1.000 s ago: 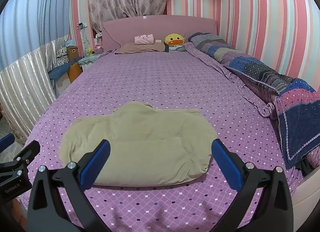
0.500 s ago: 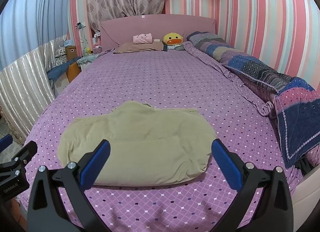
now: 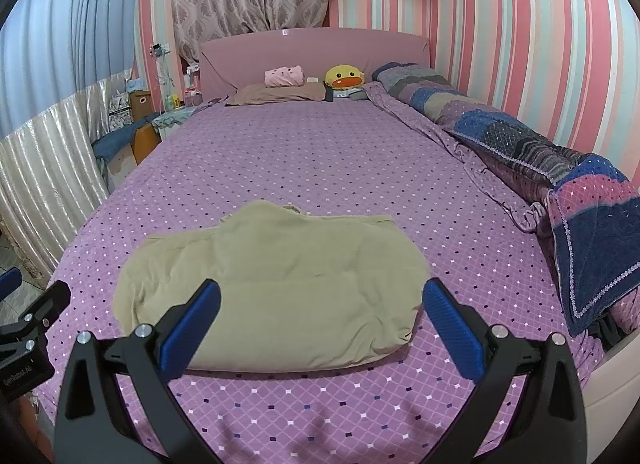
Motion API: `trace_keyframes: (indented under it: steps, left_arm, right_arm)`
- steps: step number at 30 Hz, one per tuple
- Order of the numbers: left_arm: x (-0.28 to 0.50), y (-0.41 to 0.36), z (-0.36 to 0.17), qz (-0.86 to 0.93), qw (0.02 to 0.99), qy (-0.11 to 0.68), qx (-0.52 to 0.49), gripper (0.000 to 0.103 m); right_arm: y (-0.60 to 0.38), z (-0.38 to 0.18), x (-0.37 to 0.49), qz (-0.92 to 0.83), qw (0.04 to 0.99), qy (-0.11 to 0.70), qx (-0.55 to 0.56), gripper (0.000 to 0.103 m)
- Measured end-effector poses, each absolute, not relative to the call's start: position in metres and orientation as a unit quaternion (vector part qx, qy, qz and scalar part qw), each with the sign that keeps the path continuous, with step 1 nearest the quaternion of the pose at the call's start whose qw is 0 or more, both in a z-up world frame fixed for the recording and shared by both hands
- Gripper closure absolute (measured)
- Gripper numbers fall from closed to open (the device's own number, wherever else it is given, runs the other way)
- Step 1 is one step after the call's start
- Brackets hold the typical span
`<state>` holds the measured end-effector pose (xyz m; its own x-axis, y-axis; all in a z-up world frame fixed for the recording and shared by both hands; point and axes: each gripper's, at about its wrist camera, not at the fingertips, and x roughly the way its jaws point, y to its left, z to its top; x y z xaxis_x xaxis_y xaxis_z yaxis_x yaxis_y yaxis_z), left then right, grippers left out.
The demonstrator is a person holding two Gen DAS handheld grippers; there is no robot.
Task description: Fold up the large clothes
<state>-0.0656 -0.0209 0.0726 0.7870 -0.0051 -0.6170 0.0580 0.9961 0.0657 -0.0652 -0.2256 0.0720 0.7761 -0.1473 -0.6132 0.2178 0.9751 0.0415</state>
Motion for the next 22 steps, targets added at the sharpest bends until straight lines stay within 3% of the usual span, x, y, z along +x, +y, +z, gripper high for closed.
trace_keyframes:
  steps: [22]
  left_arm:
    - [-0.0632,-0.0211,0.0722,-0.023,0.942,0.334,0.037,0.003]
  right_arm:
    - [-0.2261,0.0754,-0.0635,-0.101,0.941,0.320,0.051,0.002]
